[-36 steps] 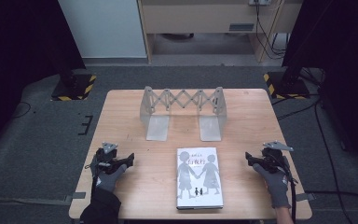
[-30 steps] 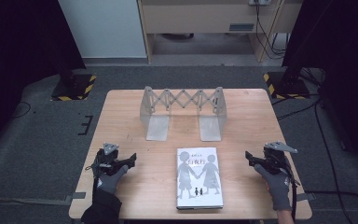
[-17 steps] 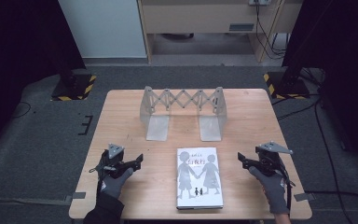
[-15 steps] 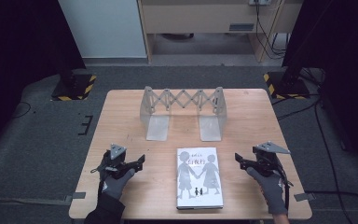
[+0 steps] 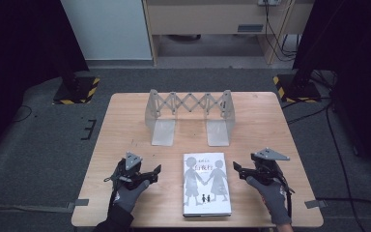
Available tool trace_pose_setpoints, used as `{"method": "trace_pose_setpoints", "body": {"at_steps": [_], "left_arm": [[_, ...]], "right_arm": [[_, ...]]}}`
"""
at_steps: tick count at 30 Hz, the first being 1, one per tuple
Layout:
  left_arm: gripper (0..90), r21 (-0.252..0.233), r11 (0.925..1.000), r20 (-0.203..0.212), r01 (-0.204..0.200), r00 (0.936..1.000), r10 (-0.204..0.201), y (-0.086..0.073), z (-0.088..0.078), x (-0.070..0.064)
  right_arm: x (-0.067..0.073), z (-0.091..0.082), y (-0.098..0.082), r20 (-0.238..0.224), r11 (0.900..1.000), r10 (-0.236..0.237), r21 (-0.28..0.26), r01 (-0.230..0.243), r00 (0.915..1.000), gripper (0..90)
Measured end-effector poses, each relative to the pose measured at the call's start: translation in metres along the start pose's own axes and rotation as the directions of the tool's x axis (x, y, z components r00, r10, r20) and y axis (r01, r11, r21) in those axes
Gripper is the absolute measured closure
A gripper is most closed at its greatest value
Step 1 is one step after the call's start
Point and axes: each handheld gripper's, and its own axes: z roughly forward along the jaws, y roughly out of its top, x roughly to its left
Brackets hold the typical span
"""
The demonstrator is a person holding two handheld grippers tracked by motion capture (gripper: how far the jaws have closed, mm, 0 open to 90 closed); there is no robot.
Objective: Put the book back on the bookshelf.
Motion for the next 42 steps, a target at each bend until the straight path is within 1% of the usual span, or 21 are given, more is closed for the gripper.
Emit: {"method": "trace_pose_setpoints", "body": {"at_steps": [2, 7, 9, 11, 12, 13, 15, 16, 18, 21, 22, 27, 28, 31, 36, 38, 39, 42], "left_arm": [[14.0, 0.006, 0.9999, 0.008, -0.015, 0.9999, 0.015, 0.0, 0.001, -0.005], [14.2, 0.004, 0.9999, 0.024, -0.015, 0.9996, 0.015, 0.0, 0.004, -0.012], [14.1, 0.004, 0.9999, 0.032, -0.017, 0.9994, 0.017, 0.001, 0.005, -0.015], [14.1, 0.001, 0.9998, 0.037, -0.02, 0.9991, 0.02, 0.001, 0.007, -0.018], [14.4, 0.004, 0.9997, 0.039, -0.025, 0.999, 0.025, 0.001, 0.007, -0.019], [14.5, 0.001, 0.9997, 0.04, -0.025, 0.9989, 0.025, 0.001, 0.008, -0.021], [14.8, 0.001, 0.9993, 0.041, -0.036, 0.9985, 0.036, 0.001, 0.009, -0.024], [14.9, 0.003, 0.9992, 0.039, -0.04, 0.9984, 0.04, 0.001, 0.009, -0.026], [15.0, 0.002, 0.9991, 0.053, -0.042, 0.9977, 0.041, 0.0, 0.011, -0.03], [15.1, 0.007, 0.9988, 0.057, -0.049, 0.9972, 0.048, 0.0, 0.014, -0.036], [15.1, 0.007, 0.9988, 0.069, -0.049, 0.9964, 0.049, 0.0, 0.016, -0.038], [15.2, 0.018, 0.9976, 0.08, -0.066, 0.9947, 0.065, -0.001, 0.02, -0.046], [15.2, 0.019, 0.9975, 0.084, -0.068, 0.9942, 0.067, -0.001, 0.021, -0.049], [15.2, 0.028, 0.9967, 0.092, -0.077, 0.993, 0.074, -0.001, 0.025, -0.053], [14.8, 0.049, 0.9945, 0.101, -0.093, 0.991, 0.088, -0.003, 0.032, -0.059], [14.5, 0.056, 0.9935, 0.099, -0.099, 0.9907, 0.093, -0.004, 0.034, -0.061], [14.5, 0.058, 0.9924, 0.098, -0.108, 0.9899, 0.102, -0.004, 0.035, -0.061], [14.3, 0.058, 0.9926, 0.099, -0.107, 0.99, 0.101, -0.003, 0.036, -0.061]], "right_arm": [[0.005, 0.001, 0.001, -0.012, 1.0, -0.008, -0.005, 0.008, 0.9999, 18.3], [0.013, 0.003, 0.001, -0.031, 1.0, -0.014, -0.008, 0.014, 0.9994, 18.5], [0.018, 0.006, 0.0, -0.043, 1.0, -0.018, -0.004, 0.017, 0.9989, 18.5], [0.019, 0.007, 0.0, -0.046, 1.0, -0.024, -0.001, 0.024, 0.9987, 18.5], [0.021, 0.008, -0.001, -0.055, 1.0, -0.028, 0.006, 0.028, 0.9981, 18.5], [0.022, 0.009, -0.001, -0.057, 1.0, -0.024, 0.005, 0.025, 0.9981, 18.5], [0.023, 0.01, -0.001, -0.063, 1.0, -0.025, 0.005, 0.025, 0.9977, 18.6], [0.025, 0.011, -0.002, -0.071, 1.0, -0.016, 0.006, 0.016, 0.9973, 18.6], [0.026, 0.013, -0.003, -0.078, 1.0, -0.022, 0.009, 0.023, 0.9967, 18.7], [0.029, 0.016, -0.005, -0.078, 0.999, -0.03, 0.014, 0.032, 0.9965, 19.0], [0.03, 0.016, -0.005, -0.079, 0.999, -0.029, 0.013, 0.031, 0.9964, 19.1], [0.035, 0.021, -0.008, -0.09, 0.999, -0.034, 0.018, 0.036, 0.9954, 19.6], [0.036, 0.022, -0.009, -0.091, 0.999, -0.041, 0.022, 0.043, 0.995, 19.7], [0.038, 0.025, -0.011, -0.103, 0.999, -0.033, 0.025, 0.036, 0.9942, 20.1], [0.04, 0.028, -0.012, -0.113, 0.999, -0.029, 0.035, 0.033, 0.9931, 20.3], [0.042, 0.03, -0.014, -0.119, 0.998, -0.038, 0.045, 0.044, 0.9922, 20.2], [0.042, 0.03, -0.014, -0.119, 0.998, -0.038, 0.045, 0.044, 0.9922, 20.2], [0.044, 0.032, -0.016, -0.128, 0.998, -0.032, 0.054, 0.039, 0.9913, 20.1]]}}
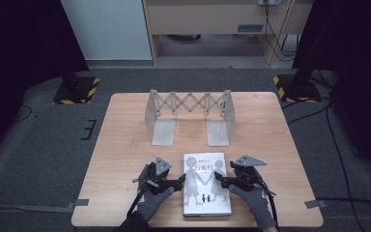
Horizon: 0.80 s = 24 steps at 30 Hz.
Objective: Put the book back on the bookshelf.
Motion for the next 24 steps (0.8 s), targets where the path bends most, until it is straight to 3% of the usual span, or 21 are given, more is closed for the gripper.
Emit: {"method": "trace_pose_setpoints", "body": {"at_steps": [6, 10, 15, 20, 24], "left_arm": [[14.0, -0.014, 0.9999, 0.023, 0.008, 0.9997, -0.008, 0.004, 0.0, -0.001], [13.5, 0.0, 1.0, 0.03, -0.003, 0.9996, 0.003, 0.004, 0.005, -0.005], [11.8, 0.003, 1.0, 0.048, 0.004, 0.9989, -0.004, 0.005, 0.01, -0.006], [8.0, -0.011, 0.9996, 0.077, 0.028, 0.9966, -0.027, 0.004, 0.016, -0.004], [7.4, -0.022, 0.9995, 0.074, 0.023, 0.997, -0.021, 0.002, 0.016, -0.004]], "right_arm": [[0.003, 0.005, -0.002, -0.017, 1.0, -0.006, 0.015, 0.006, 0.9998, 19.7], [0.003, 0.008, -0.004, -0.04, 0.999, 0.027, 0.018, -0.026, 0.9988, 19.4], [0.004, 0.01, -0.005, -0.059, 0.999, 0.035, 0.017, -0.034, 0.9976, 17.6], [0.002, 0.013, -0.005, -0.074, 0.998, 0.065, 0.022, -0.063, 0.9951, 17.2], [0.002, 0.015, -0.004, -0.086, 0.997, 0.073, 0.024, -0.071, 0.9936, 17.2]]}}
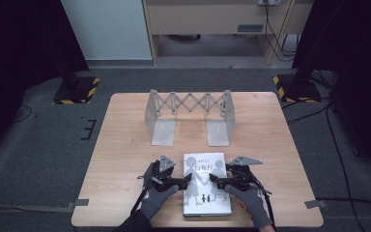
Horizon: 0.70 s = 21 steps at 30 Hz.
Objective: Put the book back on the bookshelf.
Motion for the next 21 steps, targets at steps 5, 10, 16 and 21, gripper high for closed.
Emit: {"method": "trace_pose_setpoints", "body": {"at_steps": [5, 10, 16, 21], "left_arm": [[7.3, -0.007, 1.0, 0.007, -0.003, 1.0, 0.003, -0.001, 0.0, -0.001], [7.3, -0.018, 0.9998, 0.004, -0.004, 1.0, 0.004, -0.001, -0.002, -0.001], [7.3, -0.023, 0.9997, 0.009, 0.003, 1.0, -0.002, 0.0, -0.003, 0.0], [7.3, -0.023, 0.9997, 0.008, 0.004, 1.0, -0.004, 0.0, -0.003, 0.0]], "right_arm": [[0.001, -0.002, 0.002, 0.004, 1.0, -0.016, -0.01, 0.017, 0.9999, 17.9], [0.004, -0.009, 0.008, -0.018, 0.996, -0.032, -0.09, 0.03, 0.9993, 18.0], [0.009, -0.01, 0.014, -0.041, 0.987, -0.023, -0.162, 0.016, 0.9989, 18.7], [0.01, -0.005, 0.014, -0.049, 0.989, -0.022, -0.147, 0.015, 0.9985, 19.0]]}}
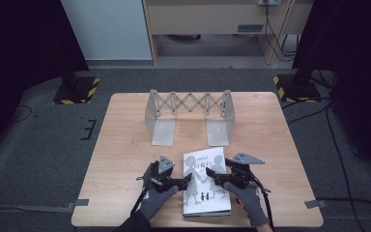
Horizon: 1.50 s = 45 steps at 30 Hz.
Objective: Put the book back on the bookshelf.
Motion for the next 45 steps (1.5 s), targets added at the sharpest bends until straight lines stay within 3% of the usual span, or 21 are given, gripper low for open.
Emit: {"method": "trace_pose_setpoints", "body": {"at_steps": [3, 6, 16, 17, 20, 24, 28, 38, 45], "left_arm": [[7.3, -0.002, 1.0, 0.002, 0.003, 1.0, -0.003, 0.0, 0.0, 0.0], [7.3, -0.006, 0.9999, 0.005, 0.01, 0.9999, -0.01, -0.001, 0.0, 0.001], [7.2, -0.004, 0.9997, 0.013, 0.022, 0.9997, -0.022, -0.002, 0.0, 0.003], [7.0, -0.004, 0.9997, 0.015, 0.024, 0.9996, -0.024, -0.002, 0.0, 0.003], [6.9, -0.005, 0.9997, 0.013, 0.025, 0.9996, -0.025, -0.002, 0.0, 0.004], [6.9, -0.004, 0.9997, 0.013, 0.024, 0.9996, -0.024, -0.003, 0.0, 0.004], [8.1, -0.005, 0.9996, 0.016, 0.027, 0.9995, -0.027, -0.003, 0.0, 0.004], [12.4, -0.001, 0.9962, 0.065, 0.087, 0.9941, -0.087, -0.001, 0.0, 0.007], [9.6, -0.013, 0.9953, 0.117, 0.096, 0.9886, -0.094, 0.0, -0.001, 0.006]], "right_arm": [[0.001, 0.001, 0.0, -0.005, 1.0, 0.005, 0.0, -0.005, 1.0, 19.1], [0.003, 0.003, -0.001, -0.041, 1.0, 0.021, 0.008, -0.021, 0.9989, 19.1], [0.003, 0.011, -0.003, -0.055, 0.999, 0.04, 0.037, -0.038, 0.9977, 21.5], [0.004, 0.014, -0.003, -0.077, 0.998, 0.05, 0.053, -0.046, 0.9958, 23.8], [0.008, 0.018, -0.004, -0.058, 0.997, 0.037, 0.063, -0.034, 0.9976, 22.6], [0.007, 0.018, -0.004, -0.042, 0.997, 0.055, 0.062, -0.052, 0.9976, 28.6], [0.002, 0.015, -0.005, -0.02, 0.994, 0.097, 0.058, -0.095, 0.9951, 41.6], [0.0, 0.01, -0.001, -0.044, 0.985, 0.172, 0.021, -0.171, 0.9841, 57.2], [0.006, 0.002, 0.005, -0.069, 0.988, 0.153, -0.014, -0.154, 0.9859, 64.5]]}}
